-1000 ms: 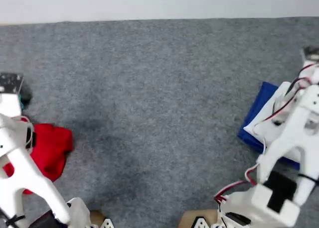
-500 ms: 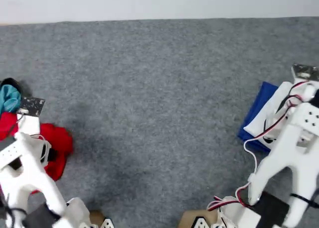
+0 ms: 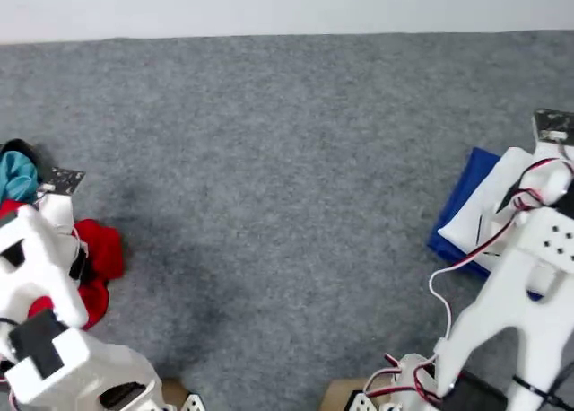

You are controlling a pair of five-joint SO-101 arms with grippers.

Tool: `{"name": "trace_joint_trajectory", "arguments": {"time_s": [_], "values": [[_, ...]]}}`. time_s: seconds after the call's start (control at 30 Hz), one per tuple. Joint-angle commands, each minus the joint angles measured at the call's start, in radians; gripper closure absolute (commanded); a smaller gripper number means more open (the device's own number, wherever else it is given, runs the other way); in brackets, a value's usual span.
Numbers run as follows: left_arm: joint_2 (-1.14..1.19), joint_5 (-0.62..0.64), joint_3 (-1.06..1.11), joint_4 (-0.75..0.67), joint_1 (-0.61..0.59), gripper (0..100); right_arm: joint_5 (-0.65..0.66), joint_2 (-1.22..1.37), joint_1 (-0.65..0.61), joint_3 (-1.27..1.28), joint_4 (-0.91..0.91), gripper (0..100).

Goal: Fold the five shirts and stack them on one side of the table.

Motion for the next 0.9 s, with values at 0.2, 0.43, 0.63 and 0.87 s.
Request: {"name": "trace_joint_trajectory", "arguments": {"time_s": [0.2,0.43,0.63,0.87], "values": [[-0.376,0.376,-0.414,0.230,0.253,100,-0.008,-0.071,-0.010,-0.003,0.039,90.9],[-0.480,0.572,-0.627,0.238,0.618,100,-0.008,-0.073,-0.013,0.109,0.039,90.9],[-0.480,0.591,-0.713,0.235,1.013,100,-0.008,-0.074,-0.012,0.143,0.039,90.9],[-0.477,0.588,-0.700,0.235,1.257,100,-0.008,-0.074,-0.015,0.143,0.039,90.9]]}}
